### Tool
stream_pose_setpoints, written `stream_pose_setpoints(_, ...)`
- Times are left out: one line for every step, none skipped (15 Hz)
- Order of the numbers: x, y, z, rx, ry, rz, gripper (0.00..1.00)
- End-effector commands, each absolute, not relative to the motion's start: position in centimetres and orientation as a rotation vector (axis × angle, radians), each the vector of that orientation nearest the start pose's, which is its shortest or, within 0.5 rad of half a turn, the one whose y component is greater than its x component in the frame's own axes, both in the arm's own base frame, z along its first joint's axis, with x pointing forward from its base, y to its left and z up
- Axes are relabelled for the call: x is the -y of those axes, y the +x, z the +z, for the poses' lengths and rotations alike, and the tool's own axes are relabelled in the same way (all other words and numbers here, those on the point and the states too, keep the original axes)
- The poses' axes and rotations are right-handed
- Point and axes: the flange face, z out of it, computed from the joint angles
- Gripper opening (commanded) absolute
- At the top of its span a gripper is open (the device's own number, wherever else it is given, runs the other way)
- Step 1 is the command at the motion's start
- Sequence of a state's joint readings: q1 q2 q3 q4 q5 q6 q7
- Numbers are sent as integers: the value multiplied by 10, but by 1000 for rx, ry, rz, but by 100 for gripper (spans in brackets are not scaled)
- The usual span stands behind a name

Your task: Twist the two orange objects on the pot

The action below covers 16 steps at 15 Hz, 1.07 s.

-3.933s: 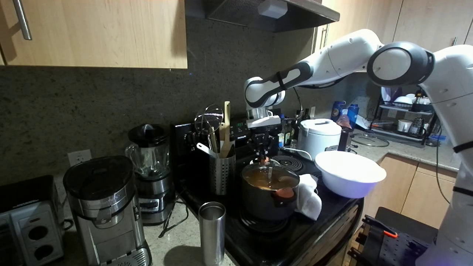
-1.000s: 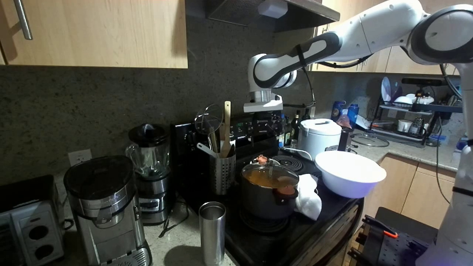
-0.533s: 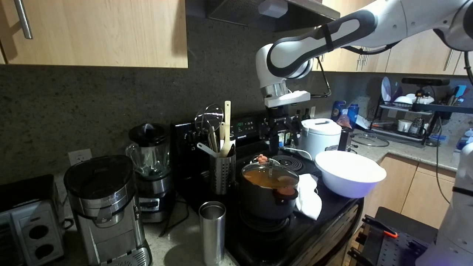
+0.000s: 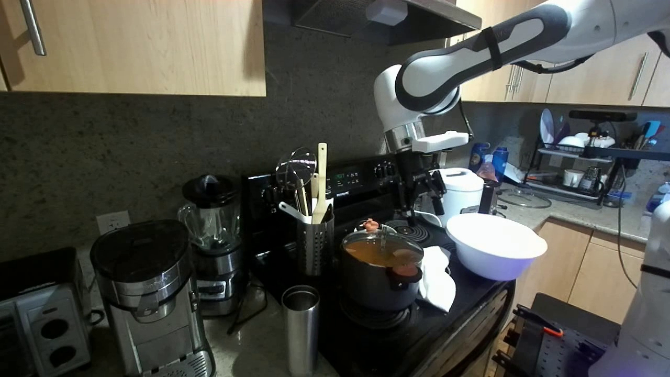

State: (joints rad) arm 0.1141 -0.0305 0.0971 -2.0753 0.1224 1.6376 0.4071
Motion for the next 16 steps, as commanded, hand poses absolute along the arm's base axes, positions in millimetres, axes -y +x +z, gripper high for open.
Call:
stream_pose_setpoints(-119,460,412,-168,-3042,734,100)
stream_pose_setpoints(-121,459,410,-129,-3036,739,100)
stream_pose_setpoints(-122,460,405,-92,-3030,744,100)
stream_pose_setpoints(-123,460,401,-39,-3020,758,100)
stream_pose_setpoints(-125,459,396,32,-3018,763,100)
stream_pose_setpoints(-128,460,389,102,-3025,756,100)
stream_pose_setpoints(-130,460,385,178,-3014,752,100)
stream_pose_setpoints(-133,461,379,243,-3006,761,100)
stream_pose_setpoints(-135,462,373,314,-2991,766,100)
stream_pose_setpoints(-138,464,368,393,-2965,764,100)
stream_pose_setpoints(-141,466,362,458,-2946,763,100)
stream_pose_setpoints(-143,468,355,514,-2927,769,100)
stream_pose_setpoints(-144,470,348,563,-2907,776,100)
stream_pose_setpoints(-146,472,342,613,-2889,782,100)
stream_pose_setpoints(-147,474,337,645,-2878,790,100)
stream_pose_setpoints(-147,475,333,670,-2867,799,100)
